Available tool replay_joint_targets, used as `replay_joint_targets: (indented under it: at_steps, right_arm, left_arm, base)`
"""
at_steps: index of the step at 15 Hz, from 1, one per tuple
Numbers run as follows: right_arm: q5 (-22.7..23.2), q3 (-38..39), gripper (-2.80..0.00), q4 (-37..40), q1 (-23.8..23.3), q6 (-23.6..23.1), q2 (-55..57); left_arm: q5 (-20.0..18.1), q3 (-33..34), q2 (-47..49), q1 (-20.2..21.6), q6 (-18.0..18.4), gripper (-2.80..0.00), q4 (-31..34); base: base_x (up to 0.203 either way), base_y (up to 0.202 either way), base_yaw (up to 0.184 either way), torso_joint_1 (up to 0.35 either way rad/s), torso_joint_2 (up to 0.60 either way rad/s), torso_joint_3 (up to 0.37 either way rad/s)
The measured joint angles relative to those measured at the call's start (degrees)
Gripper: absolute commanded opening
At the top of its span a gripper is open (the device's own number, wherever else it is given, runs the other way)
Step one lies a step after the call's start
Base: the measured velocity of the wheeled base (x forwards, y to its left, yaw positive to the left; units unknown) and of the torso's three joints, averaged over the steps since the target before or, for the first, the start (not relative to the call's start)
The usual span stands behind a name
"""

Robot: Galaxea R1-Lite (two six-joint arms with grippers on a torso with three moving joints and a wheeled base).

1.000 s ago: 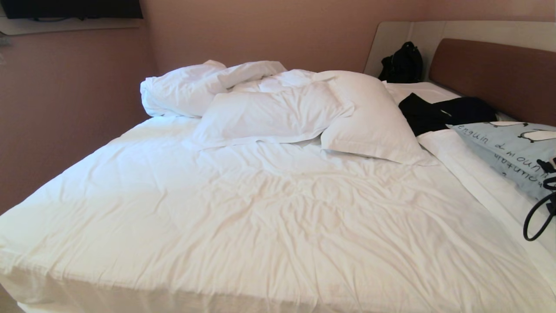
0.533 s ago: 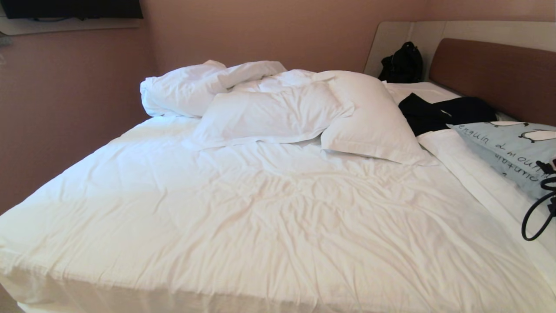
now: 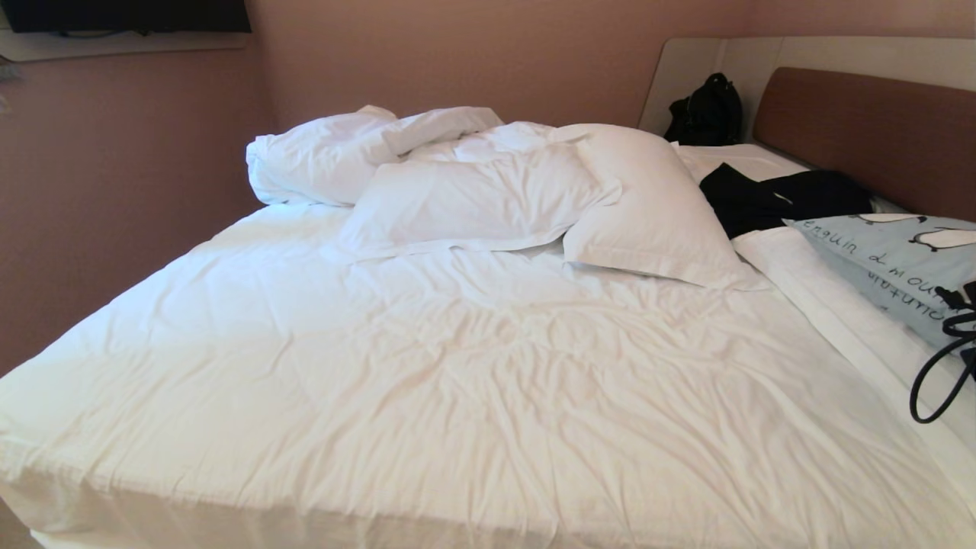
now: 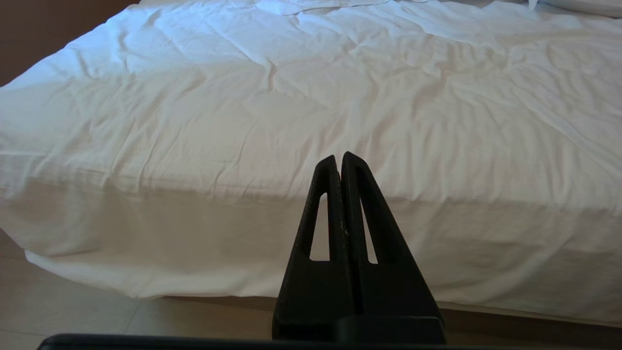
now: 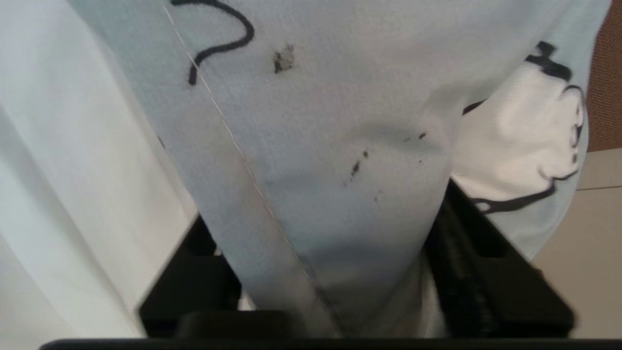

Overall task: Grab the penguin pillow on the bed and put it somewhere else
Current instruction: Pick up the pillow

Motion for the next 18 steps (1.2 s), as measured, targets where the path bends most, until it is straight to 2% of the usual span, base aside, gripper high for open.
replay_joint_targets:
  at_steps: [11,14,18]
  right_arm:
    - [0.6,-1.3,-2.80,-2.5,0.0,1.0,-0.4]
    - [1.7,-0.9,-2.80,-2.1,0.8,2.7,-3.1]
    - [3.6,-0.1,-2.80,-0.7,4.2,6.3,-8.5]
  left_arm:
    - [0.0,0.0,0.0,0.0,0.0,-2.80,0.0]
    - [0.1,0.0,0.0,0.0,0.0,-2.80,0.0]
    - [0.0,0.0,0.0,0.0,0.0,-2.80,0.0]
  base:
    - [0.000,0.000,0.000,0.000,0.00,0.000]
    - [0.000,0.000,0.000,0.000,0.00,0.000]
    - [0.000,0.000,0.000,0.000,0.00,0.000]
